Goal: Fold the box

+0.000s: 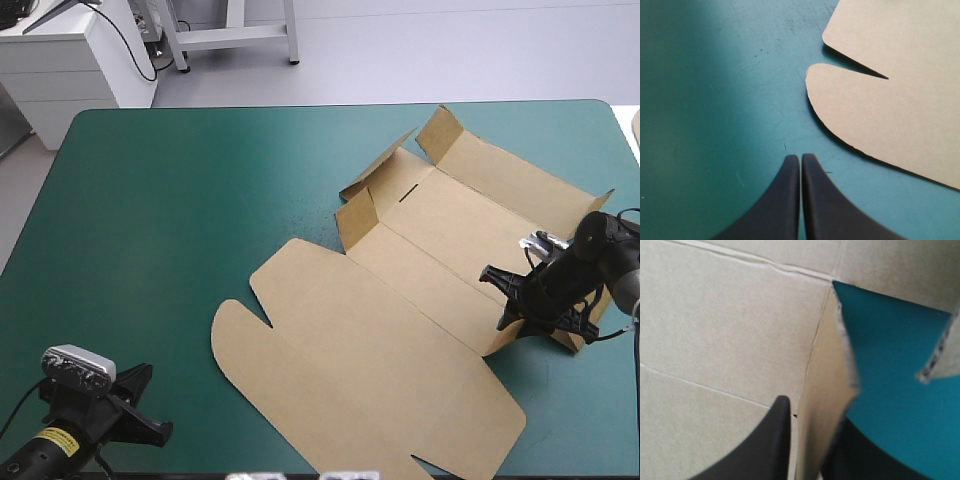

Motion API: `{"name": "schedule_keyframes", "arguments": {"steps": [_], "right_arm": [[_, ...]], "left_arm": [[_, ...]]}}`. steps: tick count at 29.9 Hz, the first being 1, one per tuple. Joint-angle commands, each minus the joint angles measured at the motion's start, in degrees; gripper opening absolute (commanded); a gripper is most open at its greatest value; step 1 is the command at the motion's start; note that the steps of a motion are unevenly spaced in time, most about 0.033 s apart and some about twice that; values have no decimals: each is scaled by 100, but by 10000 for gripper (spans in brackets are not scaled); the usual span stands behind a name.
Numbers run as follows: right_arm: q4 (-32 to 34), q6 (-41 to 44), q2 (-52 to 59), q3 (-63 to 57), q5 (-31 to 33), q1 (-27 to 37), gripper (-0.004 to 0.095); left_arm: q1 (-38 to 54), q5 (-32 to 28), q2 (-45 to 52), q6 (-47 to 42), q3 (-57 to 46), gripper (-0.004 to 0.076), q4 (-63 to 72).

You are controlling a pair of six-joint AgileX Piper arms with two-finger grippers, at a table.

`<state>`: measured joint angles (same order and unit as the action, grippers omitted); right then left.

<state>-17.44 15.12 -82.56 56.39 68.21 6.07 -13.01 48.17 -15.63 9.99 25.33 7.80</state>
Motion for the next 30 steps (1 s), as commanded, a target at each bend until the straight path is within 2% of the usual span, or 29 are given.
{"name": "schedule_keyframes", "arguments": {"steps": [1,9,19,24,30], "right_arm": [[-126,-30,144,166,-171,15,-10],[-126,-334,144,166,-605,15,-15],[267,-1622,118,605,-1235,15,-13],[463,-2380,-161,1224,-1084,-79,-13],[1353,-3174,-894,2531,-504,-847,-13]], "left_arm": [[-5,-358,-58,-20,130,-8,103],[-5,-358,-58,-20,130,-8,103],[-5,-358,-58,-20,130,-8,103],[-5,-358,-58,-20,130,-8,103],[-5,-358,-58,-20,130,-8,103]]}}
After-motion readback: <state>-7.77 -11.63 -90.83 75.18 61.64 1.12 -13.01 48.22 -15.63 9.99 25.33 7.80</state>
